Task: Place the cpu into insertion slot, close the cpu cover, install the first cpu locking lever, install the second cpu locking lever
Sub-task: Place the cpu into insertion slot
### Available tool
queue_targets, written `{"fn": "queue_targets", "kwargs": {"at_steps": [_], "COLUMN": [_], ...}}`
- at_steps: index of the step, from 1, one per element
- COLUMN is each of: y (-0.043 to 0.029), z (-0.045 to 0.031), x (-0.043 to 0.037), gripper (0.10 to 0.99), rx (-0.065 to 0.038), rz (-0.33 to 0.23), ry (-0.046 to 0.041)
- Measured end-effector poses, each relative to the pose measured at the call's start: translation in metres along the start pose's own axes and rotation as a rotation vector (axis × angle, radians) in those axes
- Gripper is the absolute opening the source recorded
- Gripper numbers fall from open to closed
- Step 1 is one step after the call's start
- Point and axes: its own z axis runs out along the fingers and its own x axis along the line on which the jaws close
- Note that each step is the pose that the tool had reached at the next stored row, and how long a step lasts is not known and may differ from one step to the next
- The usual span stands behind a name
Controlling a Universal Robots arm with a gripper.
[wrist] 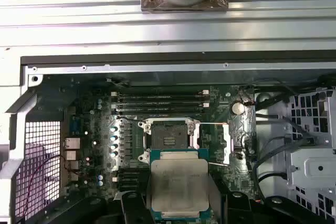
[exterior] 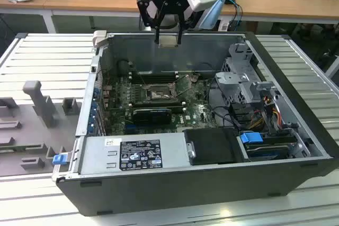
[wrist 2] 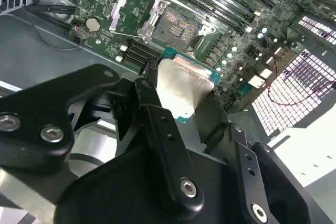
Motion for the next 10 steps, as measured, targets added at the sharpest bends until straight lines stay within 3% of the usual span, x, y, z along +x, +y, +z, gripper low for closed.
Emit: {"fn": "queue_targets", "kwargs": {"at_steps": [10], "y": [-0.0001], "z": [0.0006], "x": [0.0], "gripper": [0.529], "rx": [-0.002], "rz": [0.122], "ry": [-0.011]}}
